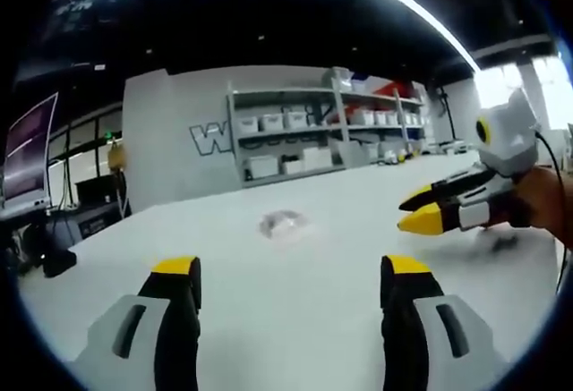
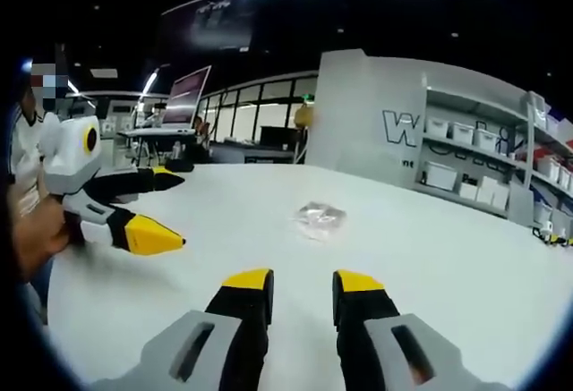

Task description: Open the resealable bag by pulling the two sides of the seal apart until the entire bag opening is separated and visibly accessible.

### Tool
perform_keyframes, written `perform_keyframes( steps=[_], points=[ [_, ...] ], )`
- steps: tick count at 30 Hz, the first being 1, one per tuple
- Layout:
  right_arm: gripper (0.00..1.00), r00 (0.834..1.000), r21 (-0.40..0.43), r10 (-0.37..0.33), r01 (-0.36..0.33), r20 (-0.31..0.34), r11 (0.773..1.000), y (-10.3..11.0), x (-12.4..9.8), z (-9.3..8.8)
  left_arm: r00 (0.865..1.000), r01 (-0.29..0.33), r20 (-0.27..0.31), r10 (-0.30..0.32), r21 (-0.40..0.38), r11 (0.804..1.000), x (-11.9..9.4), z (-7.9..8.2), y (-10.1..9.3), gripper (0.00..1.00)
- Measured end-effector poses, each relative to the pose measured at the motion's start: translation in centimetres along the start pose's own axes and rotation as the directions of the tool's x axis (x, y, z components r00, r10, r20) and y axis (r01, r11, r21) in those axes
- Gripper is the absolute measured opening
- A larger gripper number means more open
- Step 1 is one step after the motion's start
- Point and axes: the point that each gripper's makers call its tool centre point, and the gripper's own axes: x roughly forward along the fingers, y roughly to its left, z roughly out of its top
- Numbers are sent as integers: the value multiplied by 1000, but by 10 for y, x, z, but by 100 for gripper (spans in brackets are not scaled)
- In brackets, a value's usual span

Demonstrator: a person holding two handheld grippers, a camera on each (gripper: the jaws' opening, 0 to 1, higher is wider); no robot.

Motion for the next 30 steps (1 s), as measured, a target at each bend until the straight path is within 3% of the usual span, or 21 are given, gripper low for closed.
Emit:
perform_keyframes(
  steps=[9, 13, 20, 30],
  points=[
    [23, 1000, -41, -1, 2, 20, 999, -7, 11, 8, 1000, -1, 5, 1, -3, 1000, 0, 1, 1, 82],
    [23, 1000, -65, 5, -5, -2, 998, -9, 22, 8, 1000, -1, 5, 1, -2, 1000, 0, 1, 1, 82],
    [23, 1000, -24, 21, -22, -7, 999, -6, 26, 3, 1000, -2, 6, 2, -6, 1000, -1, 1, 1, 81],
    [22, 1000, -30, 20, -21, -12, 999, -10, 31, 0, 1000, 3, 6, -3, -5, 1000, 0, 2, 1, 81]
  ],
)
